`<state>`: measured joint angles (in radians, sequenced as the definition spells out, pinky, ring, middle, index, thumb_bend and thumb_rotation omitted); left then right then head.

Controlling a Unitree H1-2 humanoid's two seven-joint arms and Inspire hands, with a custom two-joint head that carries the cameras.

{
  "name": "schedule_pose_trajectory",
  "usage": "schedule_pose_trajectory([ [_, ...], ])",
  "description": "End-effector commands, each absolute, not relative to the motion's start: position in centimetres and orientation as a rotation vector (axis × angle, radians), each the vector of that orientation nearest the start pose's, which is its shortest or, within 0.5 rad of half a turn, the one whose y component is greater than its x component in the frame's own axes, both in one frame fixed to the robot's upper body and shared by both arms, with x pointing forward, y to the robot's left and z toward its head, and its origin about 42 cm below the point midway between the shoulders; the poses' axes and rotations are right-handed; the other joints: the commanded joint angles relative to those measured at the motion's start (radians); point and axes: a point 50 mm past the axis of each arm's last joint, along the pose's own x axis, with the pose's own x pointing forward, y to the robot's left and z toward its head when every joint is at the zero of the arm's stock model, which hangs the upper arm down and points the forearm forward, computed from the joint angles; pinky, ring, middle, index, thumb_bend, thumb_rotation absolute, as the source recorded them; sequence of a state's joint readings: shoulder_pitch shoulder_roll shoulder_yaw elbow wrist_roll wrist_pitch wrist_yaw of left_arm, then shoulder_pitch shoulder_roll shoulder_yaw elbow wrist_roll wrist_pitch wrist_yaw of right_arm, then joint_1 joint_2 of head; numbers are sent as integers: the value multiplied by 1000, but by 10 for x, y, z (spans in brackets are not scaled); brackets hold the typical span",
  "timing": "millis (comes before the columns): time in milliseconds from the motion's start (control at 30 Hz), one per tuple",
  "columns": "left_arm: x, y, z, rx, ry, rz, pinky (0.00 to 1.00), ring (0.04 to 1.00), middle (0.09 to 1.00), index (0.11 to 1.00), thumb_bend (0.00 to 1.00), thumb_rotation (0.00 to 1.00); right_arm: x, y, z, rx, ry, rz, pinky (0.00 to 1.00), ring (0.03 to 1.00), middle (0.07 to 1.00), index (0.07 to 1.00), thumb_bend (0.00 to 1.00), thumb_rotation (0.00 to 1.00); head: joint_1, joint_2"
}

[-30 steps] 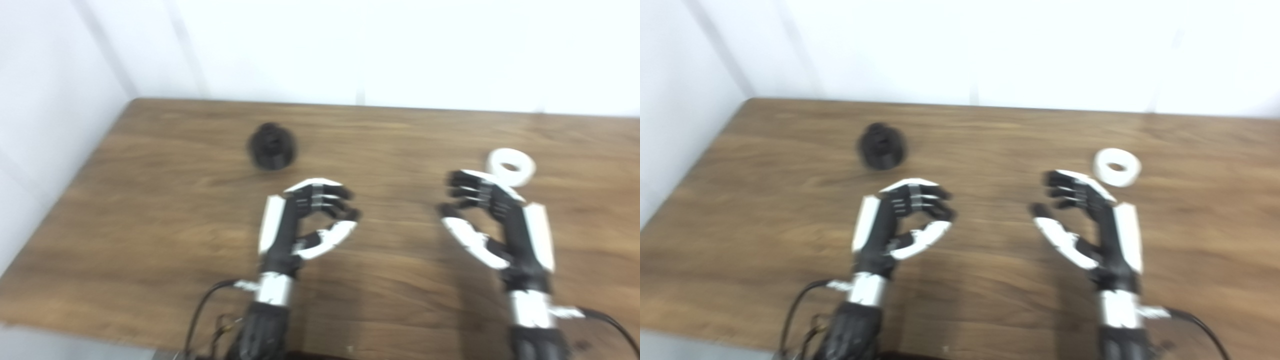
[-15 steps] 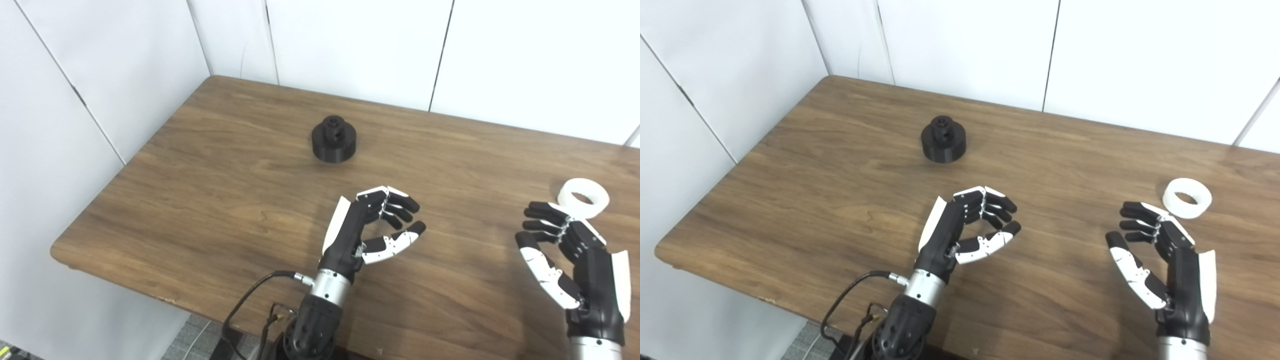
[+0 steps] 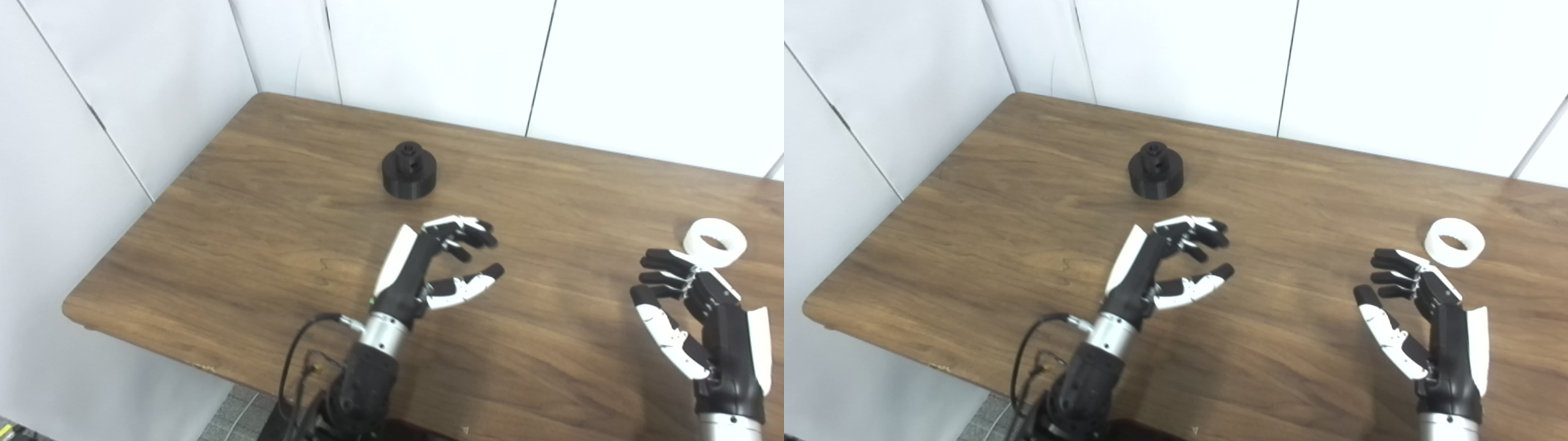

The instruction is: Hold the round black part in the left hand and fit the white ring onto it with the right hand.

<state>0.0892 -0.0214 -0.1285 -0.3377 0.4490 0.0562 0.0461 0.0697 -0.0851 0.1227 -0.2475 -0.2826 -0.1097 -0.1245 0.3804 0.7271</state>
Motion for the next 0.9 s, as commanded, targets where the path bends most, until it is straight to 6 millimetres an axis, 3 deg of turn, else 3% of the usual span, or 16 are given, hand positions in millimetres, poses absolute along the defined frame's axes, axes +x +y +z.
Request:
schedule_pose_trajectory([
  [0, 255, 184, 187, 464, -296, 44, 614, 729, 783, 737, 658, 285, 237, -206, 149, -301, -326, -19, 547, 618, 672, 675, 576, 478, 1, 0],
  [233, 264, 203, 204, 553, -290, 84, 712, 799, 820, 777, 701, 277, 237, -207, 149, -302, -330, -14, 553, 626, 679, 681, 568, 479, -1, 0],
  [433, 277, 219, 218, 650, -304, 122, 679, 794, 822, 782, 700, 289, 238, -209, 148, -303, -335, -15, 550, 628, 678, 681, 559, 475, 0, 0],
  [567, 288, 232, 225, 747, -297, 158, 687, 809, 832, 795, 699, 358, 238, -209, 148, -303, -333, -16, 556, 631, 678, 681, 557, 470, -2, -1],
  [867, 314, 255, 233, 827, -295, 193, 657, 810, 845, 812, 702, 325, 238, -211, 146, -297, -339, -16, 541, 622, 677, 680, 552, 462, -5, -2],
])
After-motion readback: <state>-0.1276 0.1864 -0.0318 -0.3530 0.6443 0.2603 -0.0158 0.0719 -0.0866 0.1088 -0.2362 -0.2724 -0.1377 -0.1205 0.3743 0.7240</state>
